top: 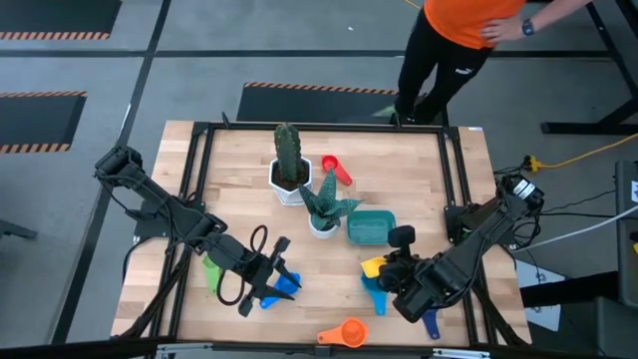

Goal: Nest measuring cups in basket
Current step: Stack the yellow measuring cup on top of the light blue measuring cup

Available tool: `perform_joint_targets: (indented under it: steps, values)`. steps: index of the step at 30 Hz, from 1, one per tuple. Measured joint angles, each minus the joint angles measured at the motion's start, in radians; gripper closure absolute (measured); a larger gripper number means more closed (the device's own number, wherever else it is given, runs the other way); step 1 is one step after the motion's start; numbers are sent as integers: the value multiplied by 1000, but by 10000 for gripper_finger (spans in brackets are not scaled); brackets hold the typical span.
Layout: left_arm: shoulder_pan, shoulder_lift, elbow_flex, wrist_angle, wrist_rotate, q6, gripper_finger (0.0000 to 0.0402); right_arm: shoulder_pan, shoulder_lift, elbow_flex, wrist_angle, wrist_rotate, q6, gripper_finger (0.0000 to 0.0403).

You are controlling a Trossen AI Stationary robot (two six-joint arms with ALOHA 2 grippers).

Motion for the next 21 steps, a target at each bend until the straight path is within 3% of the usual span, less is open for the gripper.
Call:
perform_joint_targets:
  steps: [21]
  values:
    - [0,0,0,-1,0,1,273,0,0,0,15,-106,4,376]
